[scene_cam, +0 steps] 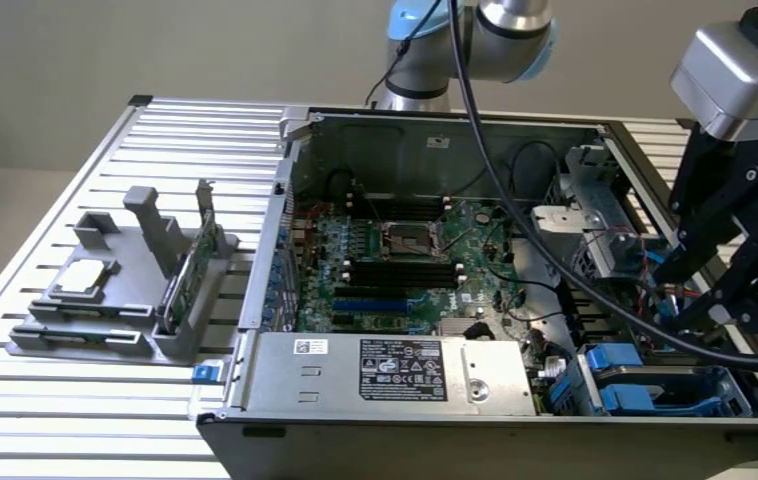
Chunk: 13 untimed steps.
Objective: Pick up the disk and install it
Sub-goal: 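Insert the disk into the insertion slot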
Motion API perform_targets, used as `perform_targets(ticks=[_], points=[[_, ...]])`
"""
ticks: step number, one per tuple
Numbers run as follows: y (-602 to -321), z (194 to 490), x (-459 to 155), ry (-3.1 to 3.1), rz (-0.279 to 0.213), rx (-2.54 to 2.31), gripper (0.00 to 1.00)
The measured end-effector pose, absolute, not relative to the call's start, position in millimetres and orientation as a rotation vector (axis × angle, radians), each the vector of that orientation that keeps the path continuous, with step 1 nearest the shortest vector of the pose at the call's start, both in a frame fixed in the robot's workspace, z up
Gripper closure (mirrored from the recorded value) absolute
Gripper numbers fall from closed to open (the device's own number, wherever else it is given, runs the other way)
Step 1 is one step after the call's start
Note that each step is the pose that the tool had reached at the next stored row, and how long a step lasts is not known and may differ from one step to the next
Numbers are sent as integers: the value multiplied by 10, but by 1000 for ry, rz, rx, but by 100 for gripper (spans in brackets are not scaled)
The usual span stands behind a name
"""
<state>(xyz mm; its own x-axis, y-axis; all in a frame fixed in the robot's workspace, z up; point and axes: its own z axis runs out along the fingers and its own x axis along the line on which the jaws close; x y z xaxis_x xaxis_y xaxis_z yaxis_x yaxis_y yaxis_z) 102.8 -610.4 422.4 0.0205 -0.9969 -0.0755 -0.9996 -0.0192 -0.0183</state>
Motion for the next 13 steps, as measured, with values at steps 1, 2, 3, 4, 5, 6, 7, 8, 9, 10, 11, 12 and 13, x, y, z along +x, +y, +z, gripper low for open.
perform_targets(ticks=[1,2,3,4,5,6,7,8,9,10,11,12,13], points=[[-6104,4212,1028,2151,63,-2197,59],[-6104,4198,1034,2149,64,-2199,59],[-6104,4186,1042,2146,64,-2202,59],[-6103,4176,1052,2144,63,-2204,59],[-6102,4167,1063,2141,63,-2207,59],[-6102,4155,1074,2139,63,-2209,59],[-6101,4141,1084,2137,62,-2210,59],[-6100,4125,1094,2135,62,-2212,59],[-6100,4107,1103,2133,61,-2213,59],[-6099,4090,1110,2131,60,-2214,59],[-6099,4072,1118,2129,60,-2215,61],[-6098,4054,1125,2127,59,-2217,61],[-6098,4034,1133,2125,59,-2218,69]])
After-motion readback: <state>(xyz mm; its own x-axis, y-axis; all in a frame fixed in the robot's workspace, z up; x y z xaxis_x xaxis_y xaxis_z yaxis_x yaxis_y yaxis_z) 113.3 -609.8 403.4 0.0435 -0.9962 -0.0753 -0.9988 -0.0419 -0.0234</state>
